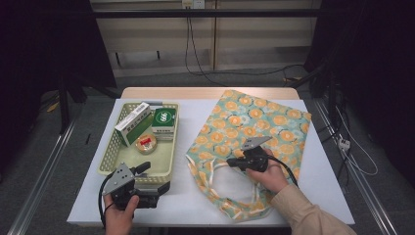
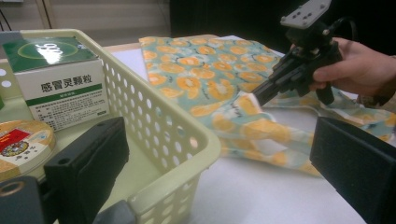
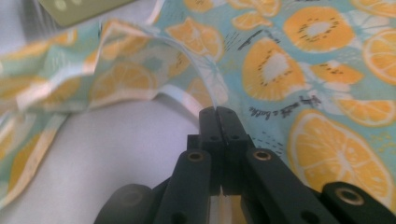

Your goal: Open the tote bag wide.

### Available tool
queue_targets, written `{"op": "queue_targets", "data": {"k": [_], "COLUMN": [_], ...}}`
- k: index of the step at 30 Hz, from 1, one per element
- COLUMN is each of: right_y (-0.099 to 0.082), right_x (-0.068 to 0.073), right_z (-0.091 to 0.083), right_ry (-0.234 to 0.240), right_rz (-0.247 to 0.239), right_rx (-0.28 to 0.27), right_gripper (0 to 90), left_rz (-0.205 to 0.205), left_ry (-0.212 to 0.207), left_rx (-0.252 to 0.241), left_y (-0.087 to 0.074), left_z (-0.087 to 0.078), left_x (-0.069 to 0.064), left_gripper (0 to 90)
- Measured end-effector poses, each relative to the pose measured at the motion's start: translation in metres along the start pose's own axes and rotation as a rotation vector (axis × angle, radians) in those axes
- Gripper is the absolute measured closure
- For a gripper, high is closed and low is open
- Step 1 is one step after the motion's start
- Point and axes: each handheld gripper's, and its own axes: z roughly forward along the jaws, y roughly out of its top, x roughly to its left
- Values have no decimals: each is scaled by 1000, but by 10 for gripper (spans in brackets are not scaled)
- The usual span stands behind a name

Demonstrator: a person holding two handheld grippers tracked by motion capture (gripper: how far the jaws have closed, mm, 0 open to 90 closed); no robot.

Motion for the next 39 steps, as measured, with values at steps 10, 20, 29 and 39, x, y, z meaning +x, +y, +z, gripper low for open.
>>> {"op": "queue_targets", "data": {"k": [10, 20, 29, 39], "right_y": [8, 12, 20, 28], "right_x": [12, 34, 54, 72], "right_z": [3, -35, -35, -30], "right_ry": [38, 85, 118, 161], "right_rz": [29, 18, -5, -24], "right_rx": [-13, -45, -48, -64], "right_gripper": [616, 396, 304, 228], "left_rz": [11, 12, 10, 8], "left_ry": [-9, -20, -23, -25], "left_rx": [9, 13, 13, 12], "left_y": [0, 0, 0, 0], "left_z": [1, 2, 2, 2], "left_x": [-2, -4, -4, -3], "left_gripper": [41, 41, 41, 41]}}
